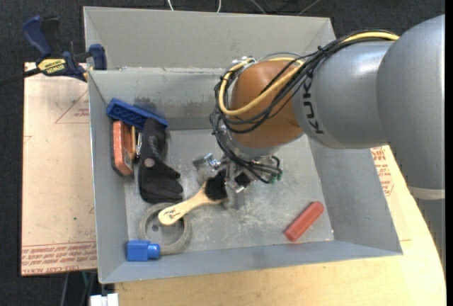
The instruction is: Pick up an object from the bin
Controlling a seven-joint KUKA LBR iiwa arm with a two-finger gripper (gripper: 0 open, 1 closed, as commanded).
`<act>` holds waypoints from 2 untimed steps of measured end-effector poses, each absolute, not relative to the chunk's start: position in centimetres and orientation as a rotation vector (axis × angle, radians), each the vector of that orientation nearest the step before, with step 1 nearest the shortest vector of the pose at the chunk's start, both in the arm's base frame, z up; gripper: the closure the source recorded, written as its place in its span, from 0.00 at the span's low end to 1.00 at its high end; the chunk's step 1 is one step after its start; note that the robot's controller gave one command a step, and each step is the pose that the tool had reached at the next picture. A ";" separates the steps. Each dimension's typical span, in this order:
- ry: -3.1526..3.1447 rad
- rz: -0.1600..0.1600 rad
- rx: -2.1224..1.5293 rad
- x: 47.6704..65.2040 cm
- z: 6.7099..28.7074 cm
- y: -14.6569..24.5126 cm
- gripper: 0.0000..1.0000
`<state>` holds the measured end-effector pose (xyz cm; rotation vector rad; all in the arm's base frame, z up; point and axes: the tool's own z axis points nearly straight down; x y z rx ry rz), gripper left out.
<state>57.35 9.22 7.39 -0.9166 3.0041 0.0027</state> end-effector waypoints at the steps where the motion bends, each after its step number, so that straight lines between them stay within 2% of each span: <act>1: 3.004 0.003 -0.917 57.4 7.4 9.2 1.00; 2: 3.004 0.004 -0.917 57.4 7.4 9.2 1.00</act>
Offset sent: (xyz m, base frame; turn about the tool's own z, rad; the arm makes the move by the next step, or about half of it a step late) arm 0.0000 0.0000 0.0000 0.0000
